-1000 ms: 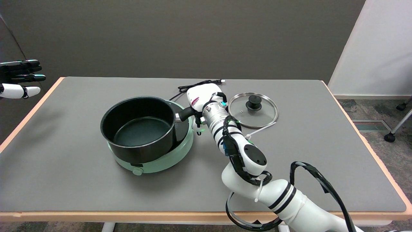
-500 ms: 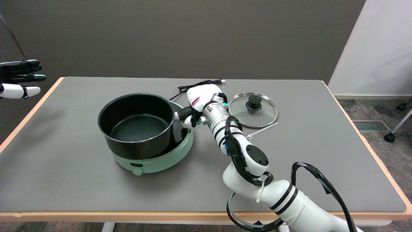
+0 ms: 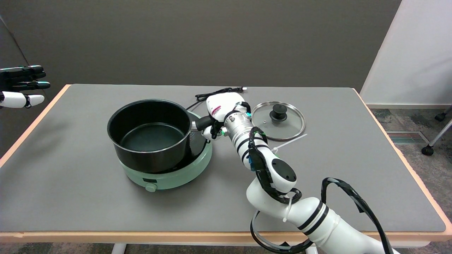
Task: Pick up the soup pot.
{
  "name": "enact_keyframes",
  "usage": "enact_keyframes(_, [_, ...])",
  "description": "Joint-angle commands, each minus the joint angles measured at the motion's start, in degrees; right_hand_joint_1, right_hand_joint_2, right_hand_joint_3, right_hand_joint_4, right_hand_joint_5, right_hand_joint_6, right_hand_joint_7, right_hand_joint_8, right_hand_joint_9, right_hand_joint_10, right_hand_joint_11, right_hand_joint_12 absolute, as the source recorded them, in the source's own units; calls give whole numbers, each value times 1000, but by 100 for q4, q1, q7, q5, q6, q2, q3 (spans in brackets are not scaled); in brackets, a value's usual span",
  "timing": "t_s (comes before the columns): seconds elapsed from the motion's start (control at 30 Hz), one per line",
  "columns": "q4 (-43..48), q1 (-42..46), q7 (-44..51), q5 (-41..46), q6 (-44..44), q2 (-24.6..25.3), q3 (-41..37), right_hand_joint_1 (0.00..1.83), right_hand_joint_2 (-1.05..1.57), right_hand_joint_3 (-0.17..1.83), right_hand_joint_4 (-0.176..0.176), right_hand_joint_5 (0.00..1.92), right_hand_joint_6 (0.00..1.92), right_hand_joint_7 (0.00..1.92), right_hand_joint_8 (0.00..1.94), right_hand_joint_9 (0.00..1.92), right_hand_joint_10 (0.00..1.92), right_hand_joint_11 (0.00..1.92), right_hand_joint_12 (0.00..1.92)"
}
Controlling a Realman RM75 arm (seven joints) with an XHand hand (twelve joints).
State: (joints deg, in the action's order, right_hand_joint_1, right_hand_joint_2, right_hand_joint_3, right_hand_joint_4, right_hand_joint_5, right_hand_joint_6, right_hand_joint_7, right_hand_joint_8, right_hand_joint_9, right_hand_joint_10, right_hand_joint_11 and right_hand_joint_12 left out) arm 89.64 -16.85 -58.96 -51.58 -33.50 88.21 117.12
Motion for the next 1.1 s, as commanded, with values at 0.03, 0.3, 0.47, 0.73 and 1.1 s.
enact_keyframes(0.03, [154, -60, -158, -73, 164, -232, -52, 947, 1140, 870, -32, 1920, 1920, 1920, 1920, 1920, 1920, 1920, 1920])
enact_keyframes(0.3, [431, -119, -158, -73, 494, -587, -318, 953, 1133, 917, -30, 1920, 1920, 1920, 1920, 1920, 1920, 1920, 1920])
enact_keyframes(0.47, [703, -2, -158, -60, 718, -904, -630, 957, 1126, 945, -29, 1920, 1920, 1920, 1920, 1920, 1920, 1920, 1920])
enact_keyframes(0.73, [1103, 307, -158, 387, 1184, -1724, -1308, 960, 1118, 983, -29, 1920, 1920, 1920, 1920, 1920, 1920, 1920, 1920])
enact_keyframes(1.1, [1299, 1047, -141, 1126, 2570, -2741, -2840, 961, 1090, 1004, -28, 1920, 1920, 1920, 1920, 1920, 1920, 1920, 1920])
